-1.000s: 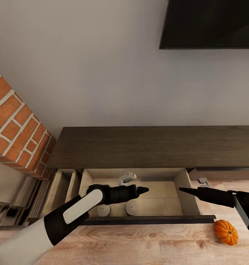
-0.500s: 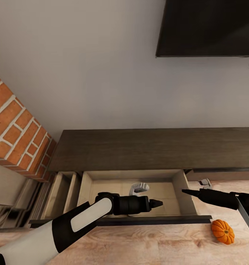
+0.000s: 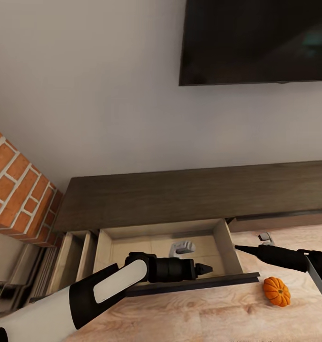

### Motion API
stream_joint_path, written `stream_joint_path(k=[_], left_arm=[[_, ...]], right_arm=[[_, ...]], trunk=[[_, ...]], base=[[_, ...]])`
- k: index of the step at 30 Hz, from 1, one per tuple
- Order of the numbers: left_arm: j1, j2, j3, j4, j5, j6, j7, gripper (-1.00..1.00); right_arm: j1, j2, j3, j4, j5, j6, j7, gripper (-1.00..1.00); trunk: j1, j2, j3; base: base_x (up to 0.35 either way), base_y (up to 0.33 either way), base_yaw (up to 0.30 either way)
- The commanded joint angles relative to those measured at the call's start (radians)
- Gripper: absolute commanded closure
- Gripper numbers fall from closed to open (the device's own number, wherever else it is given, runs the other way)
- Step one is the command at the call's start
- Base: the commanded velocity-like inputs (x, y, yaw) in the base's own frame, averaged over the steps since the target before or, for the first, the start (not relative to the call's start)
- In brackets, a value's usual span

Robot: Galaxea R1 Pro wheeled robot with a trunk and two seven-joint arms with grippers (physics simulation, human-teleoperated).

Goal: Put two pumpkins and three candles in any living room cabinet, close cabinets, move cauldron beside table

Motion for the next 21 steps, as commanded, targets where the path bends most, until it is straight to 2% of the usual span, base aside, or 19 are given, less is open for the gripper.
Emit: stream_joint_path(k=[1,5,7,11,16,17,19,21], left_arm=[[0.0,0.0,0.0,0.004,0.0,-0.001,0.001,-1.0],[0.0,-0.011,0.0,0.048,-0.002,-0.004,0.002,-1.0],[0.0,-0.018,0.0,0.08,-0.002,-0.009,-0.002,-1.0],[0.0,-0.017,0.0,0.09,-0.001,-0.012,-0.003,-1.0],[0.0,-0.023,-0.005,0.093,-0.005,-0.013,-0.004,-1.0],[0.0,-0.026,-0.013,0.093,-0.006,-0.013,-0.004,-1.0],[0.0,-0.036,-0.037,0.095,-0.008,-0.013,-0.004,-1.0],[0.0,-0.065,-0.065,0.107,-0.011,-0.014,-0.003,-1.0]], right_arm=[[0.0,0.0,0.0,0.0,0.0,0.0,-0.002,-1.0],[0.0,0.001,0.0,0.001,0.001,0.0,-0.007,-1.0],[0.0,0.001,-0.001,0.008,0.002,0.0,-0.043,-1.0],[0.0,0.002,-0.001,0.037,0.002,-0.003,-0.097,-1.0],[0.001,-0.002,-0.001,0.051,0.009,-0.005,-0.114,-1.0],[0.001,-0.008,-0.001,0.057,0.01,-0.005,-0.115,-1.0],[0.009,-0.038,-0.001,0.083,0.012,-0.008,-0.12,-1.0],[0.021,-0.076,-0.002,0.137,0.016,-0.014,-0.169,-1.0]], trunk=[[-0.004,0.007,0.005],[-0.019,0.035,0.023],[-0.019,0.035,0.026],[-0.019,0.035,0.031],[-0.019,0.035,0.039],[-0.019,0.035,0.04],[-0.019,0.035,0.043],[-0.019,0.035,0.046]], base=[[0.0,0.0,-0.172],[0.0,0.0,-0.172],[0.0,0.0,-0.172],[0.0,0.0,-0.164],[0.0,0.0,-0.145],[0.0,0.0,-0.137],[0.0,0.0,-0.132],[0.0,0.0,-0.127]])
